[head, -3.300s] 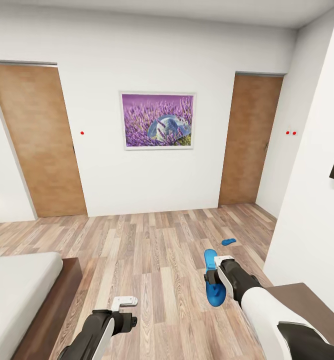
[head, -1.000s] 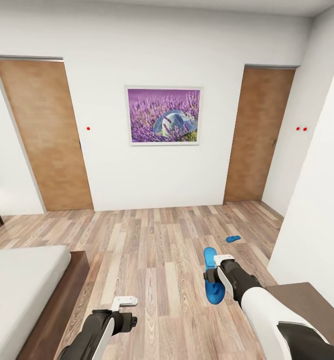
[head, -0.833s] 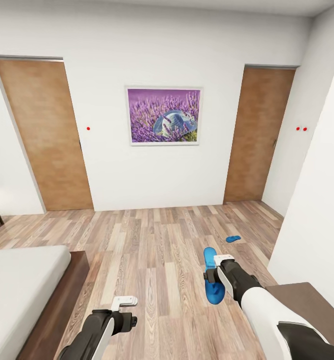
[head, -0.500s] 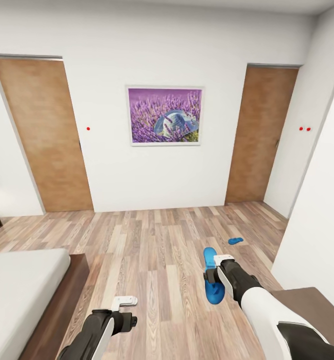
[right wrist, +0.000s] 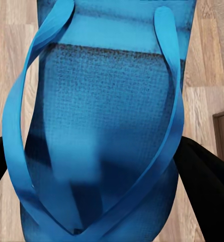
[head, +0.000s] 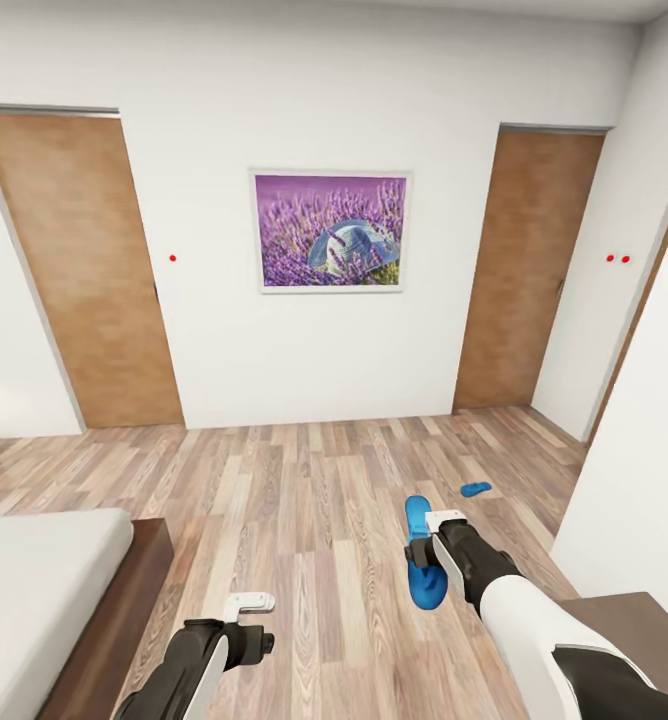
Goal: In the bedroom, move the book from the bed onto either nightstand, and place the two sandals side by side next to the bed.
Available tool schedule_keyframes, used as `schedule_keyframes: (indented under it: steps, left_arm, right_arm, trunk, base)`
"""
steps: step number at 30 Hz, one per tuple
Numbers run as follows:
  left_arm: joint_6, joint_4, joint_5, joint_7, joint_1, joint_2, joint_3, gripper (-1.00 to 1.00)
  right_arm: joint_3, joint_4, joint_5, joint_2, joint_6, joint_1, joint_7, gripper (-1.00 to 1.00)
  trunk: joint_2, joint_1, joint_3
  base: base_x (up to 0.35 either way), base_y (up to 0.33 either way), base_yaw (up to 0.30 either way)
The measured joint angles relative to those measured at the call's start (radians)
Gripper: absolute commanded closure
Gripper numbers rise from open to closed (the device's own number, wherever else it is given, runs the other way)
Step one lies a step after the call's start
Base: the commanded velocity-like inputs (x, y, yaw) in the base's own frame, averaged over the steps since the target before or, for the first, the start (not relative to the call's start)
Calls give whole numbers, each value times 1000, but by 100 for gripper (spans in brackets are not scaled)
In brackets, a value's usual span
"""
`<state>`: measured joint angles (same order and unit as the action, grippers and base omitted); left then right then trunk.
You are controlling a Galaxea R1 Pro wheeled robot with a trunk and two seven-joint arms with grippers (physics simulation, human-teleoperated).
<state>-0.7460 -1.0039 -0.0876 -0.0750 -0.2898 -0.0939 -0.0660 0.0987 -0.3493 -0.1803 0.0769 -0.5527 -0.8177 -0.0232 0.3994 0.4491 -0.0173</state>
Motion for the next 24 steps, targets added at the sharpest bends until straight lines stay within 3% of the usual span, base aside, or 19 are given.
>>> schedule_keyframes:
  steps: [14,24]
  left_arm:
    - [15,1,0,-1,0,0,0,-100]
    - [15,5,-2,-1,0,0,0,-100]
  right_arm:
    - [0,0,1,-1,0,0,0,100]
    - [0,0,1,-2,0,0,0,100]
  trunk:
    - [0,0,0]
    - [0,0,0]
  base:
    - [326,0,-8]
    - [338,0,-175]
